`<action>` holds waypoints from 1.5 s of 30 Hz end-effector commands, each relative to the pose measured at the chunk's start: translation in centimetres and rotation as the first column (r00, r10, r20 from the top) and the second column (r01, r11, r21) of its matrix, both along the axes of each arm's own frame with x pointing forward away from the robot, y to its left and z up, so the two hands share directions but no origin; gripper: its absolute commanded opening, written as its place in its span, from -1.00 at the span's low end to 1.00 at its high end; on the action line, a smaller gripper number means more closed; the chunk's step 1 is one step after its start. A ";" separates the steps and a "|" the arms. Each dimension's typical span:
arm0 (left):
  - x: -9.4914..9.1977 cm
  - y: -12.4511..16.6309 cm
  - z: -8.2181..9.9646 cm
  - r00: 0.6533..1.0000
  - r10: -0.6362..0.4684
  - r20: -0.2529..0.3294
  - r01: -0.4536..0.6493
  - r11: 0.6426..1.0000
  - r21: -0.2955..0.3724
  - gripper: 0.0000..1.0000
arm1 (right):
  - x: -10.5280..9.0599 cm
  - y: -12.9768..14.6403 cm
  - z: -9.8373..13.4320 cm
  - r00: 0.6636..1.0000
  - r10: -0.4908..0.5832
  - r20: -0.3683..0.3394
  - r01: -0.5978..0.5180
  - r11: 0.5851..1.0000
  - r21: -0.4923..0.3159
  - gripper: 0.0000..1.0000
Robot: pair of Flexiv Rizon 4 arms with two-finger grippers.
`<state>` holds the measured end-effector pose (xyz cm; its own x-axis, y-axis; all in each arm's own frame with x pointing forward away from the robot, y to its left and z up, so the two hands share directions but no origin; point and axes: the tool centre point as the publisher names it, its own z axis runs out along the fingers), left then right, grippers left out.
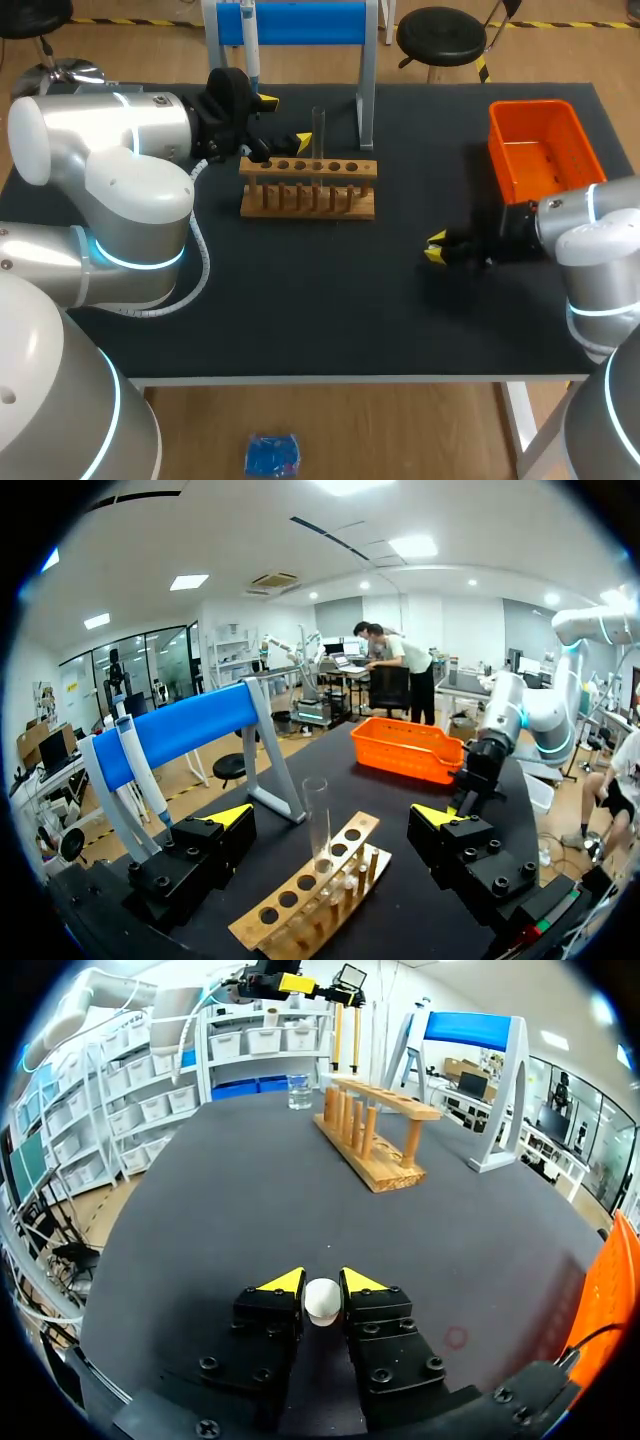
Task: Invert the test tube, pick up the pipette, mount the tip to pipette, aspirate from beaker and dispense into the tube, eject the tip, return the pipette, and cap with the stopper.
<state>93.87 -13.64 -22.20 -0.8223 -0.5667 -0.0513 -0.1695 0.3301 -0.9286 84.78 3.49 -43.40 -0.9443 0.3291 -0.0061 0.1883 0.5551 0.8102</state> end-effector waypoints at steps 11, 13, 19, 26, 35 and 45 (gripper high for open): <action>0.1 -0.1 -0.1 1.000 0.001 0.002 -0.001 1.000 -0.002 1.00 | -0.5 0.1 3.5 0.999 -0.038 0.000 0.038 0.999 -0.039 -1.00; 0.1 -0.1 -0.1 1.000 0.001 0.002 -0.001 1.000 -0.002 1.00 | -0.6 0.3 5.1 1.000 -0.030 0.006 0.030 0.999 -0.022 -1.00; 0.1 -0.1 -0.1 1.000 0.001 0.002 -0.001 1.000 -0.002 1.00 | -0.4 1.0 10.7 0.999 -0.033 0.013 0.034 0.999 -0.024 -1.00; 0.1 -0.1 -0.1 1.000 0.001 0.002 -0.001 1.000 -0.002 1.00 | 0.6 2.4 17.8 0.998 -0.019 0.064 0.020 1.000 0.000 -1.00; 0.1 -0.1 -0.1 1.000 0.001 0.002 -0.001 1.000 -0.002 1.00 | 1.7 3.6 21.5 0.994 -0.014 0.105 0.012 1.000 0.017 -1.00; 0.1 -0.1 -0.1 1.000 0.001 0.002 -0.001 1.000 -0.002 1.00 | 1.7 3.6 21.5 0.994 -0.014 0.105 0.012 1.000 0.017 -1.00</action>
<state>93.87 -13.64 -22.20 -0.8223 -0.5667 -0.0514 -0.1695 0.3301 -0.9286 86.48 7.16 -21.99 -0.9338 0.3435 -0.1004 0.1086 0.5393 0.8351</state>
